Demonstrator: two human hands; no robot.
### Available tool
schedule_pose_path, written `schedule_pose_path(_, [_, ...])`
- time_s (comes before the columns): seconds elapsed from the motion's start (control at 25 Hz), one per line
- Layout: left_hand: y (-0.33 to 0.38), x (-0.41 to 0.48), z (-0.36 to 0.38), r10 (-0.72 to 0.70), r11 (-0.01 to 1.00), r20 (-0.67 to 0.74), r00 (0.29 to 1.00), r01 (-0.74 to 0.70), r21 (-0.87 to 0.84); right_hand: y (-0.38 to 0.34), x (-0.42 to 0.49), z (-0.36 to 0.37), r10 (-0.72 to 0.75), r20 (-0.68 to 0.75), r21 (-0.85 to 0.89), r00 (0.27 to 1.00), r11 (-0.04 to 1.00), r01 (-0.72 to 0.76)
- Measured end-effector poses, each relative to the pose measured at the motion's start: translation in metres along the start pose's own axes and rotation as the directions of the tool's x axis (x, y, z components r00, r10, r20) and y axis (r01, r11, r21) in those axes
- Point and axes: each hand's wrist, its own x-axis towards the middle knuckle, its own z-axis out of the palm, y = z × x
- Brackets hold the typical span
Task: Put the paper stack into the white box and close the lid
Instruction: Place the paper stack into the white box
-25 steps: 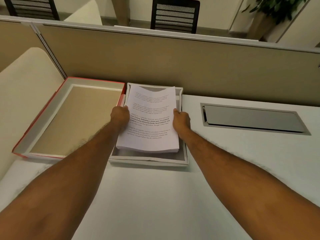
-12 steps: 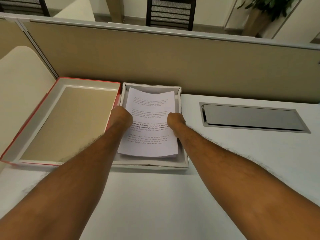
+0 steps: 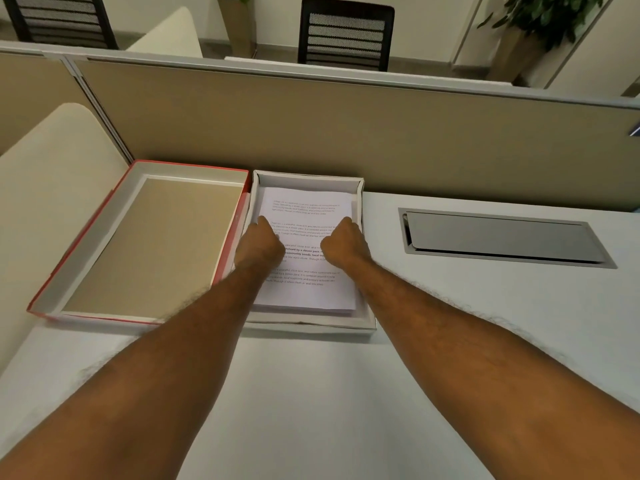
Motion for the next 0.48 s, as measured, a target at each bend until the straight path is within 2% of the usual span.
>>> schedule_pose_path(0.16, [-0.006,-0.018,0.000,0.149,0.985,0.056,0.987,-0.153,0.079,0.016,-0.023,0.003,-0.235,0.001,-0.173,0.972,0.957,0.231])
schedule_pose_path(0.24, [-0.013,-0.027,0.000,0.212,0.956,0.086,0.973,-0.225,0.187,0.025,-0.032,0.010,-0.293,0.021,-0.231,0.956,0.929,0.290])
schedule_pose_path(0.36, [-0.027,-0.041,0.002,0.276,0.876,0.137,0.951,-0.307,0.371,0.027,-0.045,0.015,-0.307,0.085,-0.303,0.948,0.898,0.319])
schedule_pose_path(0.48, [-0.044,-0.054,-0.001,0.301,0.812,0.139,0.943,-0.330,0.481,0.021,-0.057,0.017,-0.362,0.095,-0.374,0.927,0.850,0.370])
